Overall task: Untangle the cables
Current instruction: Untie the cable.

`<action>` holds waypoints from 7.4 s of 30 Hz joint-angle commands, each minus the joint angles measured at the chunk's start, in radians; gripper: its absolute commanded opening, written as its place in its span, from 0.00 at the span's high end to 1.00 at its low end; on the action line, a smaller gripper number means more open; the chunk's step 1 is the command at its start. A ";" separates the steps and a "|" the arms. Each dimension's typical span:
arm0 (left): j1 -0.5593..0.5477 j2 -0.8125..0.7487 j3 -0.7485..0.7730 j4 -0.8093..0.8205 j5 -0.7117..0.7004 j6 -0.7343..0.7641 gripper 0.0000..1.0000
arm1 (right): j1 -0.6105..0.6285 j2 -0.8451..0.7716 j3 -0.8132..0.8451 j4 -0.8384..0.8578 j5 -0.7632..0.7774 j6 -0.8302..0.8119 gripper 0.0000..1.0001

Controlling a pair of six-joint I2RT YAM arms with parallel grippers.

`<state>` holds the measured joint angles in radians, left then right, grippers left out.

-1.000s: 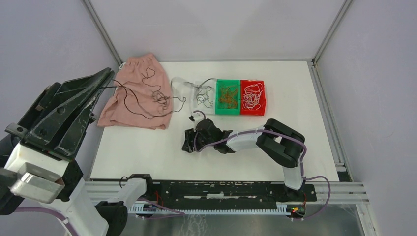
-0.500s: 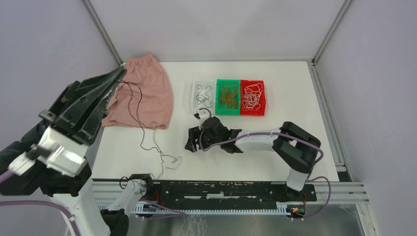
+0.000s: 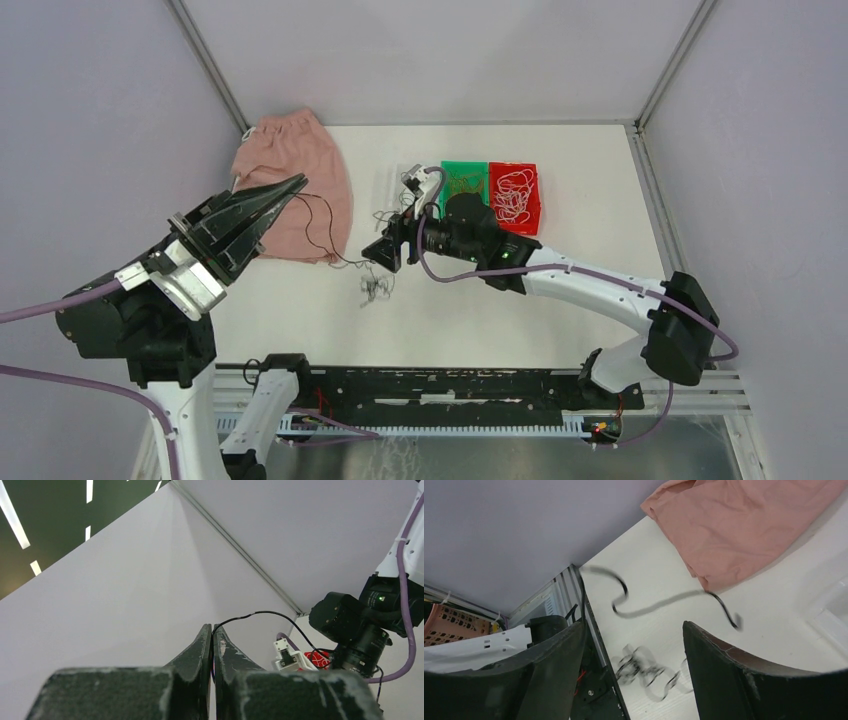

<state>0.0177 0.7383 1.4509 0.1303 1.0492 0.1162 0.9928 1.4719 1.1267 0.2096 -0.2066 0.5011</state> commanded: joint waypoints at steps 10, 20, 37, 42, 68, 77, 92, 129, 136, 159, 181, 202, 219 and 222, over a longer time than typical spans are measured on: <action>0.005 -0.070 -0.185 0.091 -0.098 -0.150 0.92 | -0.011 -0.184 -0.109 0.049 -0.150 0.020 0.28; 0.005 -0.089 -0.243 0.077 -0.094 -0.157 0.92 | 0.011 -0.053 -0.087 0.205 -0.237 0.133 0.26; 0.005 -0.095 -0.267 0.065 -0.099 -0.181 0.92 | 0.039 0.042 -0.153 0.404 -0.229 0.295 0.30; 0.005 -0.090 -0.277 0.049 -0.145 -0.167 0.92 | 0.014 0.071 -0.171 0.452 -0.270 0.350 0.32; 0.006 -0.045 -0.219 0.032 -0.167 -0.173 0.92 | 0.074 0.243 -0.247 1.012 -0.383 0.517 0.33; 0.005 -0.045 -0.220 0.013 -0.163 -0.128 0.92 | 0.049 0.200 -0.362 1.033 -0.315 0.534 0.29; 0.005 -0.032 -0.213 0.020 -0.155 -0.149 0.91 | 0.090 0.160 -0.379 1.010 -0.269 0.354 0.23; 0.005 -0.027 -0.159 0.034 -0.123 -0.182 0.90 | 0.167 0.078 -0.406 0.710 0.019 0.099 0.34; 0.005 -0.021 -0.150 0.039 -0.121 -0.190 0.90 | 0.167 0.105 -0.361 0.689 0.096 0.068 0.34; 0.005 0.013 -0.053 0.059 -0.104 -0.261 0.88 | 0.224 0.260 -0.167 0.557 0.351 0.000 0.52; 0.005 0.172 0.317 -0.011 -0.176 -0.388 0.88 | 0.222 0.334 -0.191 0.512 0.437 0.002 0.54; 0.005 0.367 0.644 -0.009 -0.318 -0.166 0.90 | 0.219 0.295 -0.375 0.550 0.494 0.081 1.00; 0.005 0.655 1.022 0.193 -0.797 0.410 0.97 | 0.216 0.248 -0.376 0.050 0.760 0.358 1.00; 0.005 0.683 1.028 0.281 -0.859 0.470 0.97 | 0.212 0.205 -0.389 -0.048 0.777 0.428 1.00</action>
<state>0.0177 1.3685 2.4584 0.2588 0.3630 0.4110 1.2118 1.7557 0.7502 0.3614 0.4763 0.8021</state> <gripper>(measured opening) 0.047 0.014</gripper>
